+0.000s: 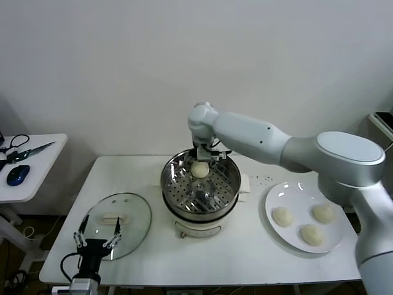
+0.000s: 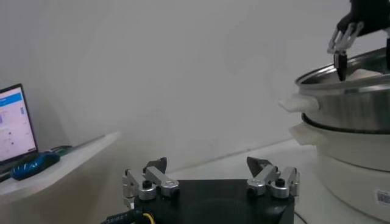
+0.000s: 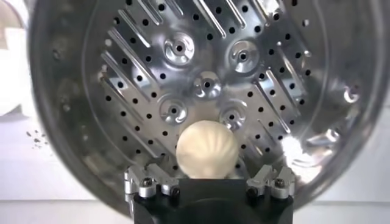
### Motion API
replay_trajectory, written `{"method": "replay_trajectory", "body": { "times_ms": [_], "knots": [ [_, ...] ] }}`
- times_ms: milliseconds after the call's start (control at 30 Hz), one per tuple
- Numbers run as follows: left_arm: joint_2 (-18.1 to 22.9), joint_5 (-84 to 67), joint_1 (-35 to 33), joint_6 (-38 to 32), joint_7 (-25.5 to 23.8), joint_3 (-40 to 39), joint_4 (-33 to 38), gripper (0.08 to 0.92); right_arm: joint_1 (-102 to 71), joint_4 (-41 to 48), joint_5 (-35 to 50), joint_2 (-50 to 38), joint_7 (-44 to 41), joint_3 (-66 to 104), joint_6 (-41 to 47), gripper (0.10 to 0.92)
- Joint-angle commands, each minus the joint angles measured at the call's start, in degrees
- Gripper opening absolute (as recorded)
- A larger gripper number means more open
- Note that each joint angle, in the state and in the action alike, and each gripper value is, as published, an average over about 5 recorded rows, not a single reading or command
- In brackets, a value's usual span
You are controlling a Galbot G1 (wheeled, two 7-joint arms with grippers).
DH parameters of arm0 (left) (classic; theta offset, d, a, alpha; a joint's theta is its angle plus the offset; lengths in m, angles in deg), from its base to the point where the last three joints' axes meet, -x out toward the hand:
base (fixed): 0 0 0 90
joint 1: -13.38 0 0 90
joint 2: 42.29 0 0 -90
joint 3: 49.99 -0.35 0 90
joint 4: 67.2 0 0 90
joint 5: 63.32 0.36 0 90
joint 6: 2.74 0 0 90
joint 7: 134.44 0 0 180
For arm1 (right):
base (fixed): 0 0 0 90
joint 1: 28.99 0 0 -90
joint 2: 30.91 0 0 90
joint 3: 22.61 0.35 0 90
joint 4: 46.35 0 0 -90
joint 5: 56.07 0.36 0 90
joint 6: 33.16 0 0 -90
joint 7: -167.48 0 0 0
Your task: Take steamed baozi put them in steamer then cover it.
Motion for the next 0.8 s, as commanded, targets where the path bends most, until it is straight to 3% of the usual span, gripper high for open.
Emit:
{"method": "replay_trajectory", "body": {
  "times_ms": [33, 200, 367, 533, 800],
  "knots": [
    [-0.40, -0.05, -0.16, 0.22, 0.28, -0.44, 0.69, 0.823, 15.24, -10.09, 25.10, -13.25, 5.11, -13.00, 14.64, 0.823],
    [-0.41, -0.13, -0.41, 0.27, 0.16, -1.04, 1.30, 0.823, 17.98, -14.50, 43.15, -22.22, 7.10, -17.62, 35.37, 0.823],
    [-0.08, -0.47, -0.52, 0.62, 0.10, -1.41, 2.24, 0.823, 15.86, -16.49, 51.16, -31.15, 7.41, -18.26, 47.73, 0.823],
    [0.02, -0.59, -0.43, 0.69, 0.44, -1.68, 1.99, 0.823, 11.72, -18.35, 50.80, -38.21, 5.65, -18.52, 51.53, 0.823],
    [-0.01, -0.63, -0.74, 0.43, 0.78, -1.37, 1.34, 0.823, -0.52, -15.72, 40.29, -43.07, 3.79, -14.77, 48.58, 0.823]
  ]
}}
